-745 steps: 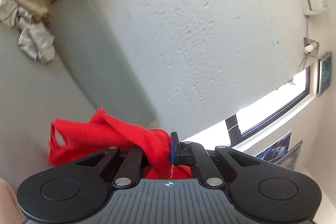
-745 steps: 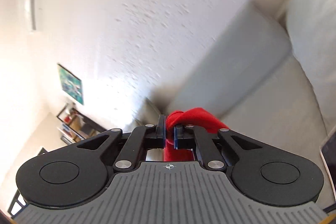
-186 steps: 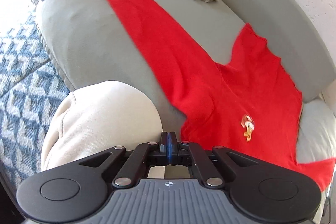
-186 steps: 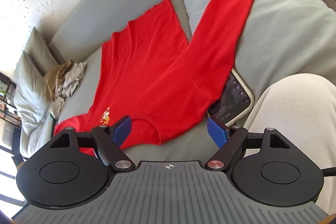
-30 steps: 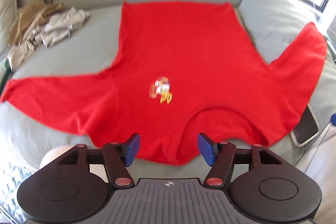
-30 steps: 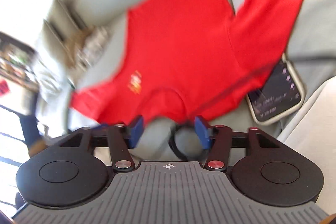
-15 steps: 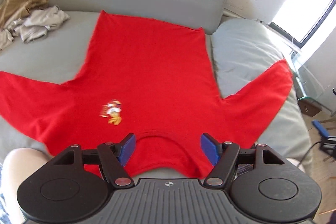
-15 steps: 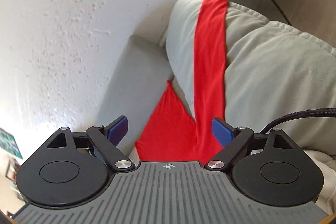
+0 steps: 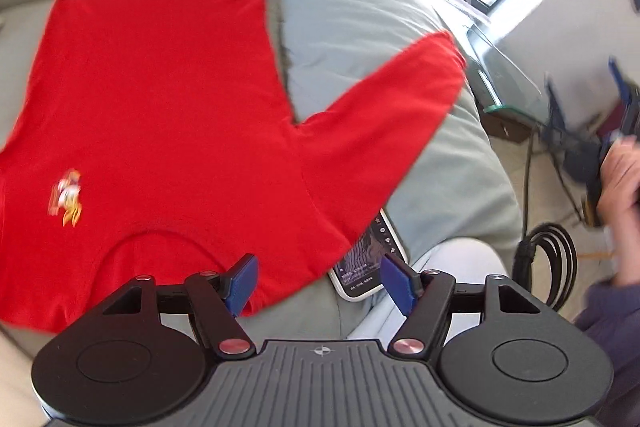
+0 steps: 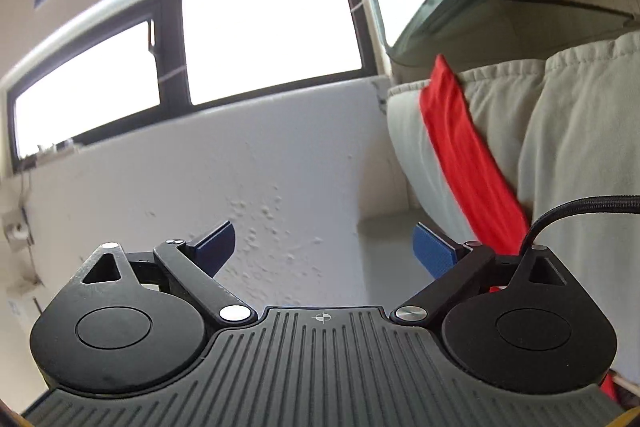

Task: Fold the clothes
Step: 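Move the right gripper to the red sleeve lying against the cushion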

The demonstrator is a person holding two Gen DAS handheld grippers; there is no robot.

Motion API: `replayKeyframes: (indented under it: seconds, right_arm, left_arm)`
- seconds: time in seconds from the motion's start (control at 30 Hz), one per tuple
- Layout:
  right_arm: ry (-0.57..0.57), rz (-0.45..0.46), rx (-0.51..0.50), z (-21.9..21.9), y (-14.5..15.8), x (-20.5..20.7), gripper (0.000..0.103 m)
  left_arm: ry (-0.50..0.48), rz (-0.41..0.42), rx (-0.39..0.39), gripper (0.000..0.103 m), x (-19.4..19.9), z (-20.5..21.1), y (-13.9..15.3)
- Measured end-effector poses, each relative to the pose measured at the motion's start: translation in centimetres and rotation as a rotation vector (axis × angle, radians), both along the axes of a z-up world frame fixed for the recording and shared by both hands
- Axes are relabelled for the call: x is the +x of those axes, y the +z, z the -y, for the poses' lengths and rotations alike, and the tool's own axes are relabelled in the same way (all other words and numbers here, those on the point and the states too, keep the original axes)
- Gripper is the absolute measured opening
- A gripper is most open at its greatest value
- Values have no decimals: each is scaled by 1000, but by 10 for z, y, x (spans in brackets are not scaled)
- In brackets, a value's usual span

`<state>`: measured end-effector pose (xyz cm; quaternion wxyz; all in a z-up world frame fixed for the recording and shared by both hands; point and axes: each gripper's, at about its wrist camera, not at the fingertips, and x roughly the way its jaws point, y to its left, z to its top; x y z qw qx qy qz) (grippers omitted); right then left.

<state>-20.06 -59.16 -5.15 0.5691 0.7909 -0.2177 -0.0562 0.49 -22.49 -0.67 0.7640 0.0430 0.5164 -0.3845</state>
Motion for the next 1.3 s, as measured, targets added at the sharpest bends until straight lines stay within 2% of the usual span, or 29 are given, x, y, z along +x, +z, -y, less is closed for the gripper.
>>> replayKeyframes:
  seconds: [0.03, 0.1, 0.13, 0.23, 0.27, 0.3, 0.37, 0.47, 0.5, 0.53, 0.6, 0.63, 0.67, 0.73, 0.83, 0.87, 0.97, 1.13, 1.23, 1.3]
  right_arm:
    - [38, 136, 92, -2, -6, 10, 97]
    - [97, 204, 182, -14, 6, 19, 99]
    - [118, 138, 160, -18, 19, 17, 103]
    - [221, -283, 93, -25, 64, 9, 103]
    - [249, -350, 88, -27, 70, 10, 103]
    - [274, -393, 87, -28, 75, 10, 103]
    - [281, -324, 74, -30, 75, 13, 103]
    - [104, -257, -46, -23, 85, 6, 103]
    - [24, -298, -124, -19, 93, 2, 103]
    - [-58, -378, -209, -14, 101, -1, 102]
    - [-115, -515, -301, 1, 109, 5, 98]
    - [-137, -581, -341, 9, 112, 9, 91]
    - [-126, -627, -381, 20, 112, 14, 89]
    - [-56, -752, -470, 43, 109, 37, 83]
    - [66, -885, -525, 76, 82, 70, 71]
    - [97, -909, -522, 83, 70, 79, 58]
    - [126, -908, -482, 101, 34, 93, 48]
    - [136, -879, -414, 123, -3, 115, 47]
    - [106, -924, -423, 135, -12, 128, 47]
    - [92, -916, -412, 144, -20, 133, 47]
  left_arm:
    - [1, 52, 40, 65, -1, 5, -3]
    - [3, 156, 119, 64, -4, 14, -8]
    - [8, 153, 118, 64, -2, 14, -9]
    - [15, 137, 105, 64, 3, 11, -10]
    - [13, 126, 94, 64, 4, 10, -9]
    - [11, 115, 83, 64, 5, 9, -8]
    - [7, 86, 62, 64, 5, 4, -5]
    - [3, 31, 30, 64, 5, -5, 0]
    - [1, 13, 19, 64, 5, -8, 2]
    - [-1, -5, 9, 64, 5, -11, 3]
    - [7, -41, -15, 64, 7, -18, 6]
    - [17, -59, -29, 64, 9, -21, 6]
    - [26, -77, -42, 65, 12, -24, 7]
    - [46, -107, -61, 65, 16, -27, 5]
    - [70, -136, -54, 65, 22, -22, -4]
    - [71, -146, -50, 65, 23, -20, -8]
    - [63, -174, -46, 65, 26, -12, -15]
    - [32, -179, -55, 65, 30, -2, -19]
    - [38, -189, -56, 65, 33, 1, -22]
    - [42, -196, -57, 65, 36, 2, -24]
